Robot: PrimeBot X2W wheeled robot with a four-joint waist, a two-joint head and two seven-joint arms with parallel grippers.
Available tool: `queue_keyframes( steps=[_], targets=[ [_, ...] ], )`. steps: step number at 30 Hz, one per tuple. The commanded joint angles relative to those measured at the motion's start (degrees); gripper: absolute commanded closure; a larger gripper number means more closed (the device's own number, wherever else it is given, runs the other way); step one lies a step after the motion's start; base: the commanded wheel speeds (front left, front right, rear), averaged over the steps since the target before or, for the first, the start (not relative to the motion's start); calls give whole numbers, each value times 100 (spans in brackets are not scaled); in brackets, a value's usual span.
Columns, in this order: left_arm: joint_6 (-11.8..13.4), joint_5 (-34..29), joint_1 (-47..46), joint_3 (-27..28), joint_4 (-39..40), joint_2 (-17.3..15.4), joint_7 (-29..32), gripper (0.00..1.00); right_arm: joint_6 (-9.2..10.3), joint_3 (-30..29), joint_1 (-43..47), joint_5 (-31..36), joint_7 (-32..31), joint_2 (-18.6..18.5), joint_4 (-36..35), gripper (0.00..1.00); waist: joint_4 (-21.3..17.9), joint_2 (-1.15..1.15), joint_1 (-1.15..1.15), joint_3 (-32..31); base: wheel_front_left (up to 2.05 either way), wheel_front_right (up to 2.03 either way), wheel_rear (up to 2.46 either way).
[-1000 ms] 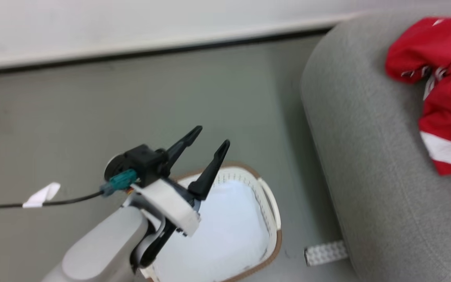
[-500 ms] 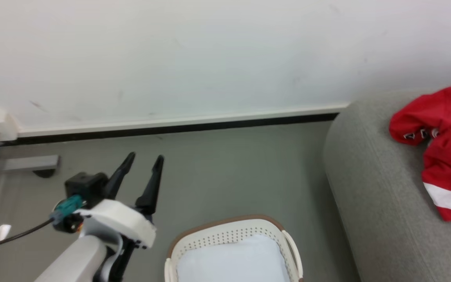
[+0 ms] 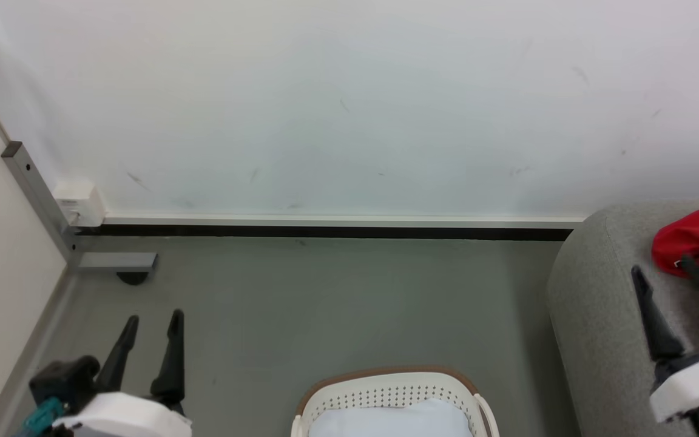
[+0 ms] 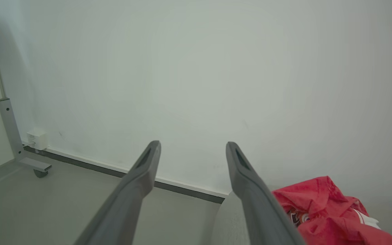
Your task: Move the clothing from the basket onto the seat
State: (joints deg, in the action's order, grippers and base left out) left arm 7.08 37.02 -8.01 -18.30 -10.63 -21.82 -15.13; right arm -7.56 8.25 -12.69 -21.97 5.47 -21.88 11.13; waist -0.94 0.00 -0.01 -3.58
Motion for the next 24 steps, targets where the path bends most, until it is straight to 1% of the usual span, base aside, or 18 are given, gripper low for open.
queue_keyframes(
  steps=[1, 3, 6, 9, 12, 14, 17, 24],
  targets=[
    [-24, -112, 171, 155, 39, 108, -1, 0, 15, 7, 182, 113, 183, 171, 116, 0, 8, 0, 1, -22, 0, 0, 0],
    [-30, -432, 407, 450, 56, 267, -2, 0, 15, -24, 309, 270, 542, 414, 320, 0, -10, 0, 1, -31, 0, 0, 0],
    [-184, -881, 669, 835, 134, 636, -2, 0, 15, -160, 529, 347, 862, 838, 594, 0, -4, 0, 1, -11, 0, 0, 0],
    [-439, -1263, 847, 1212, 82, 950, -2, 0, 15, -225, 722, 453, 968, 1142, 718, 0, 22, 0, 1, -6, 0, 0, 0],
    [-700, -1622, 973, 1432, -54, 1220, -2, 0, 15, -301, 948, 573, 973, 1439, 554, 0, 39, 0, 1, -32, 0, 0, 0],
    [-828, -1817, 1000, 1601, -120, 1380, -2, 0, 15, -394, 1101, 629, 971, 1563, 446, 0, 32, 0, 1, -26, 0, 0, 0],
    [-1003, -2042, 1038, 1779, -268, 1564, -2, 0, 15, -250, 1171, 687, 972, 1699, 398, 0, -13, 0, 1, 0, 0, 0, 0],
    [-1219, -2417, 864, 2139, -285, 1782, -2, 0, 15, 42, 969, 731, 974, 1718, 480, 0, -73, 0, 1, 64, 0, 0, 0]
  ],
)
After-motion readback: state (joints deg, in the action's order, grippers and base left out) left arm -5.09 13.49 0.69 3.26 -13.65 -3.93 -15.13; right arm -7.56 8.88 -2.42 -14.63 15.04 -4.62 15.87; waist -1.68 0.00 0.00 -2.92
